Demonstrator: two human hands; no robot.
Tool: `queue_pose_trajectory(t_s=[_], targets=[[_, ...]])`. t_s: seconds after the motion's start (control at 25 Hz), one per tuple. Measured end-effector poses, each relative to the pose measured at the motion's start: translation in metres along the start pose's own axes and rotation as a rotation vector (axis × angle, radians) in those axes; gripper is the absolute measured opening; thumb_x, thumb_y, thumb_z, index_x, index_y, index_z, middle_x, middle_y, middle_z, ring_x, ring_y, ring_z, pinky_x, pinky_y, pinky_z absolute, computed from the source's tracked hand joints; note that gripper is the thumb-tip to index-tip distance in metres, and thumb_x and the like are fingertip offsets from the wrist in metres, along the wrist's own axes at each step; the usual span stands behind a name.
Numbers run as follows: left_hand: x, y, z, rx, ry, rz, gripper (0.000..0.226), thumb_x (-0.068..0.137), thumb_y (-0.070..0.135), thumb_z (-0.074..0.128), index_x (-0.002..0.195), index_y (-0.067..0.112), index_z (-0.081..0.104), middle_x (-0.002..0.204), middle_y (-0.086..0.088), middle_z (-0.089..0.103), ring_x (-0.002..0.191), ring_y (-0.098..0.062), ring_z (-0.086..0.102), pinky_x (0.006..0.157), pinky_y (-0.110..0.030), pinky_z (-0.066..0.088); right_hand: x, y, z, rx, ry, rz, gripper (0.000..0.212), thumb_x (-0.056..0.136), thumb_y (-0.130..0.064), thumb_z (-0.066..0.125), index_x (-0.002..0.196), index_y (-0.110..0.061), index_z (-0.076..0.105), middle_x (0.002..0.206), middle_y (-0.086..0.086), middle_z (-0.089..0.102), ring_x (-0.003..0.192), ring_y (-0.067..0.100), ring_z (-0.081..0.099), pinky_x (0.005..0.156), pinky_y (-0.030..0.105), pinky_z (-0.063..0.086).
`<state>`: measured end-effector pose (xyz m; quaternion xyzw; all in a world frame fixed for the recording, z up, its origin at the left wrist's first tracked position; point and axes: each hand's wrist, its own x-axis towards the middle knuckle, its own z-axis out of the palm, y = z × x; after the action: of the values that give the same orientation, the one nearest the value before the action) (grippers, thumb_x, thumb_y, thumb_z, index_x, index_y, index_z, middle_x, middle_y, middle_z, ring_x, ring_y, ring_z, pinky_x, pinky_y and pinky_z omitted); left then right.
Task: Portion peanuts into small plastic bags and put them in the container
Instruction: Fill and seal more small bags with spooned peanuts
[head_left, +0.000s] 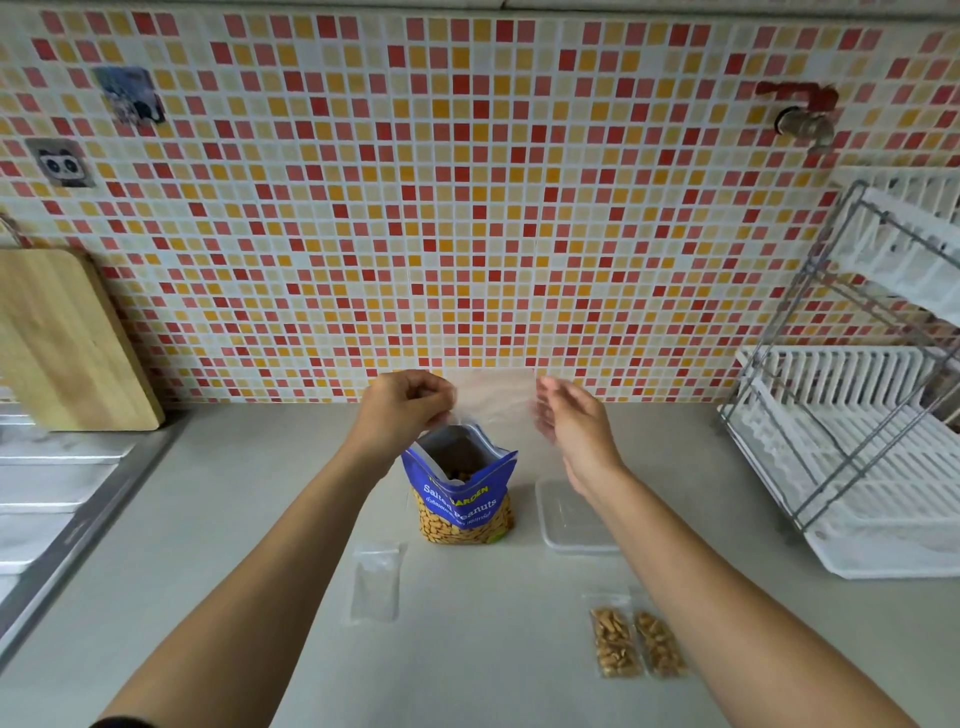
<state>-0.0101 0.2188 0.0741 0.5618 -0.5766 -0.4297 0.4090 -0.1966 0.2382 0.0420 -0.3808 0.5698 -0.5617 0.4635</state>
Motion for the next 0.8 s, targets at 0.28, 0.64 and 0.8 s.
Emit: queue_pose_trajectory(t_s=[0.28, 0.64, 0.8], targets=[[0.005, 0.004, -0.001, 0.083, -0.083, -0.011, 0.005, 0.084, 0.007, 0.066, 0.085, 0.007, 0.070, 0.072, -0.003, 0.066, 0.059, -0.008, 0.060, 0.048, -0.008, 0.045, -0.003, -0.010, 0.002, -1.055, -0.261, -0.789, 0.098, 0.067, -0.063, 0.068, 0.143, -0.015, 0.031, 0.151, 0.000, 0.031, 0.137, 0.014, 0.027, 0.113, 0.026, 0.017], [0.008, 0.005, 0.003, 0.247, -0.070, 0.014, 0.005, 0.080, 0.007, 0.067, 0.081, 0.006, 0.072, 0.074, -0.001, 0.065, 0.072, -0.011, 0.059, 0.063, -0.019, 0.049, 0.005, 0.003, 0.020, -0.957, -0.172, -0.867, 0.062, 0.067, -0.047, 0.077, 0.116, -0.013, 0.060, 0.113, 0.000, 0.064, 0.104, 0.021, 0.055, 0.092, 0.029, 0.038], [0.009, 0.003, 0.005, 0.311, -0.064, 0.054, 0.006, 0.082, 0.008, 0.066, 0.083, 0.008, 0.072, 0.074, 0.001, 0.065, 0.069, -0.006, 0.057, 0.060, -0.016, 0.047, 0.003, 0.008, 0.021, -0.797, -0.217, -0.780, 0.064, 0.065, -0.048, 0.079, 0.115, -0.015, 0.059, 0.110, -0.003, 0.065, 0.101, 0.017, 0.058, 0.091, 0.030, 0.042]])
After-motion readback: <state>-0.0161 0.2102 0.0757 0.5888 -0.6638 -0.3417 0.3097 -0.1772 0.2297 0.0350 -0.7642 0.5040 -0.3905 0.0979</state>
